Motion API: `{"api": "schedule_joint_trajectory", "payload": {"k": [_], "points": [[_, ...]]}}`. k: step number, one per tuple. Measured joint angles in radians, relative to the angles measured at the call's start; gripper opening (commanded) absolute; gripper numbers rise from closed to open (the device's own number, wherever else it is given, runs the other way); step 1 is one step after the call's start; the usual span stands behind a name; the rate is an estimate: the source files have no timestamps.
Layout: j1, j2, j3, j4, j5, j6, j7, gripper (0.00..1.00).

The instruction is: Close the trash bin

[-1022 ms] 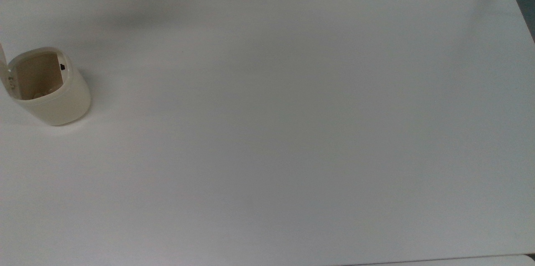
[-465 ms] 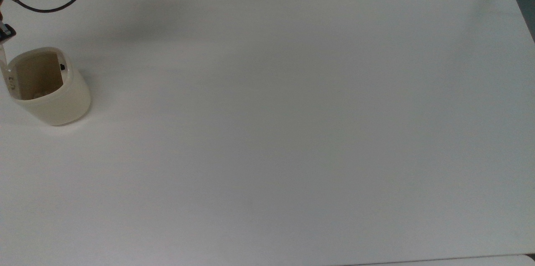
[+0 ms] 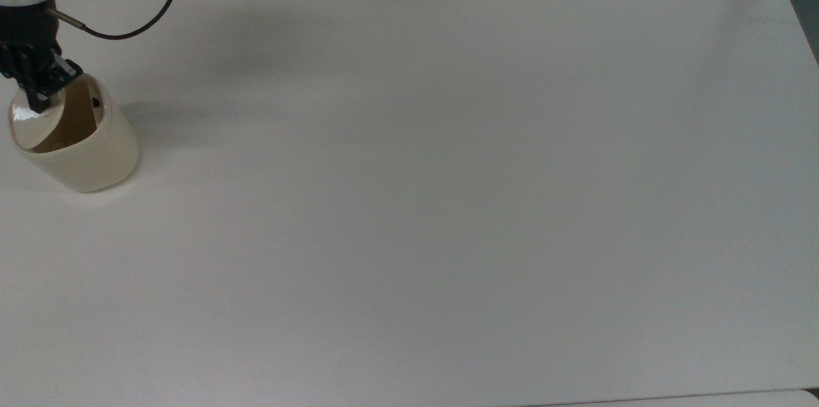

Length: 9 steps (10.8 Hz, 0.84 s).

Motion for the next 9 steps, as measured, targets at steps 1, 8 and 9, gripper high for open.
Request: {"api": "schedule_joint_trajectory", "payload": {"k": [1,8,9], "points": [[0.014,0.001,0.0,-0.006,-0.001,-0.053,-0.021,0.0],[0.034,0.022,0.0,-0.018,-0.034,-0.119,-0.079,0.0],[0.034,0.022,0.0,-0.017,-0.035,-0.119,-0.079,0.0]]}}
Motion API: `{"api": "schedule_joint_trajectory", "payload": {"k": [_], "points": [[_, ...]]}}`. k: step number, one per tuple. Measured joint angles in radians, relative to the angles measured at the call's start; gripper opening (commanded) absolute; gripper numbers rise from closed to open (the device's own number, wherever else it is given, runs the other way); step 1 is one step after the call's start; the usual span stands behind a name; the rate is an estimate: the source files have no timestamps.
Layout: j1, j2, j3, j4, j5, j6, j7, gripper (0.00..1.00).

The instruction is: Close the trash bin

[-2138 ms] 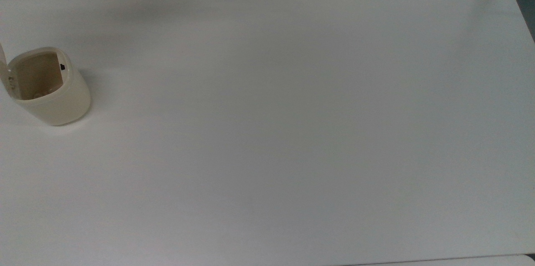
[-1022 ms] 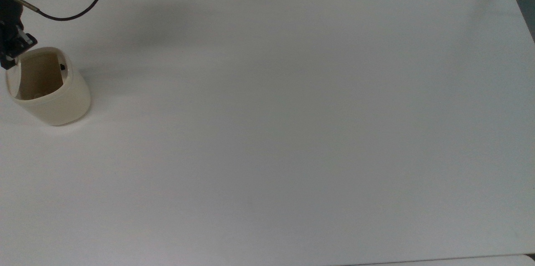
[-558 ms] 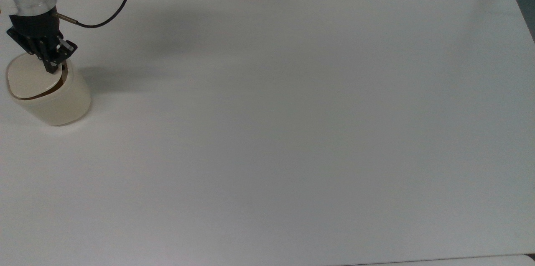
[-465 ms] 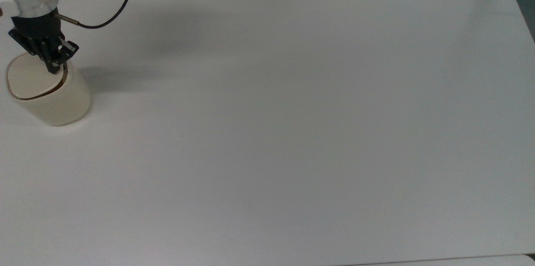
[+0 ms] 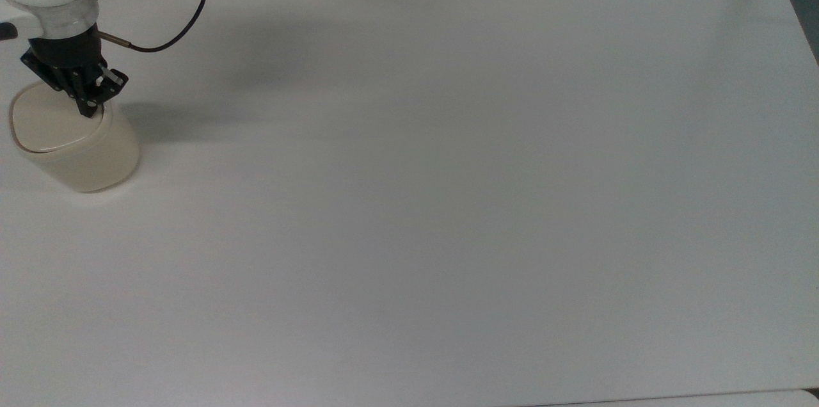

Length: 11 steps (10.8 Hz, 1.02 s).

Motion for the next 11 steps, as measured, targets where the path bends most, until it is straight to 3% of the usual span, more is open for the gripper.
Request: {"api": "schedule_joint_trajectory", "payload": {"k": [2,5,8,11], "points": [[0.0,0.001,0.0,0.018,0.0,-0.002,0.0,0.0],[0.061,-0.048,0.006,0.157,0.007,-0.168,0.0,0.0],[0.222,-0.134,0.014,0.184,0.007,-0.271,0.002,0.0],[0.388,-0.129,0.018,0.178,0.007,-0.346,0.083,0.0]]}}
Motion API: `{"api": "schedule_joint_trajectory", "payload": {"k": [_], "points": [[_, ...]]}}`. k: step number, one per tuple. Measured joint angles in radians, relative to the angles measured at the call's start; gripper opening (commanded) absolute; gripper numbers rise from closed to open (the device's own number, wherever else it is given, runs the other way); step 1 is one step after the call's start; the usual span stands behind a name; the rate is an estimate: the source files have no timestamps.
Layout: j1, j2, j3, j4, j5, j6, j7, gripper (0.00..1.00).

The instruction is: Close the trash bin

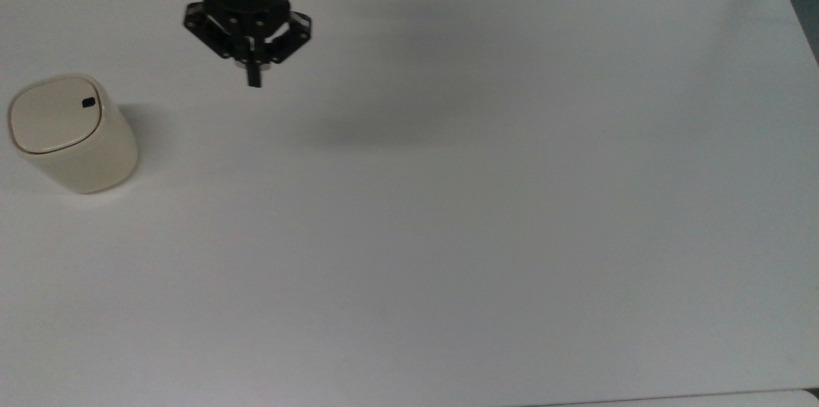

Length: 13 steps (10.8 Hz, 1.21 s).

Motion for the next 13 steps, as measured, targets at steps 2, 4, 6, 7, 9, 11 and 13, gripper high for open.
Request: {"api": "schedule_joint_trajectory", "payload": {"k": [2,4,6,7,9,11,13], "points": [[0.087,-0.01,0.001,0.0,0.0,-0.032,0.085,0.0],[0.11,-0.05,0.001,-0.005,0.001,-0.112,0.099,0.0],[0.122,-0.084,0.001,-0.016,0.005,-0.2,0.099,0.09],[0.124,-0.098,0.001,-0.023,0.021,-0.232,0.099,0.14],[0.118,-0.113,-0.005,-0.035,0.064,-0.248,0.099,0.78],[0.11,-0.114,-0.012,-0.036,0.076,-0.248,0.099,1.0],[0.104,-0.114,-0.013,-0.038,0.076,-0.248,0.099,1.0]]}}
